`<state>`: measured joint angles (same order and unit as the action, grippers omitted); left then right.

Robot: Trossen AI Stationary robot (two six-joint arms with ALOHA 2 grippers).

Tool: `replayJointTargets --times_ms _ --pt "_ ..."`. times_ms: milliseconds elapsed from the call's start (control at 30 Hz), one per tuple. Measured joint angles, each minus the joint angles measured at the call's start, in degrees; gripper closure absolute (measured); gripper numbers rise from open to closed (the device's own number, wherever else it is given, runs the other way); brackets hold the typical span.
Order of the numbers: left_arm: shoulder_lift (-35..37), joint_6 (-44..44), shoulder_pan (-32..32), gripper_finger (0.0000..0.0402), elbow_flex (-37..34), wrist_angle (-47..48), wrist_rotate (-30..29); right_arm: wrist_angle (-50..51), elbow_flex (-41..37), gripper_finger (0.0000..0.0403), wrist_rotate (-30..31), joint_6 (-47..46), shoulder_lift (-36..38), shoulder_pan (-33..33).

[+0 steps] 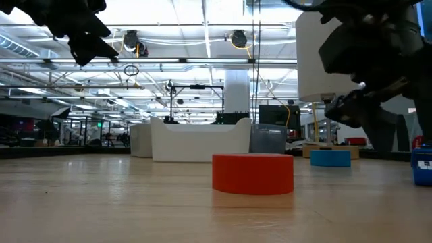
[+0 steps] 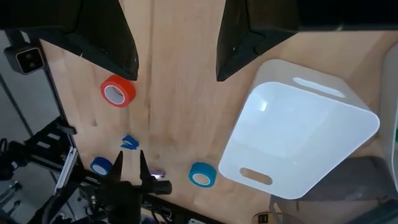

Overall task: Pick and place Stapler, Stapler remover, tape
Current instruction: Put the blue stapler into the gray bin

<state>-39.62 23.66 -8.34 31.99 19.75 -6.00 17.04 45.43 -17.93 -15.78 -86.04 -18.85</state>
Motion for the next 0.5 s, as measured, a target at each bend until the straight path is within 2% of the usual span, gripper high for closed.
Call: replayJointTargets --times_ms 267,500 --pt "0.0 3.3 0.0 0.0185 0.0 0.0 0.0 0.0 0.0 0.0191 0.1 14.9 0.0 0.0" --pt "0.0 4.5 0.0 0.0185 0.0 0.0 0.0 0.0 0.0 0.0191 -0.1 18.2 0.0 -0.3"
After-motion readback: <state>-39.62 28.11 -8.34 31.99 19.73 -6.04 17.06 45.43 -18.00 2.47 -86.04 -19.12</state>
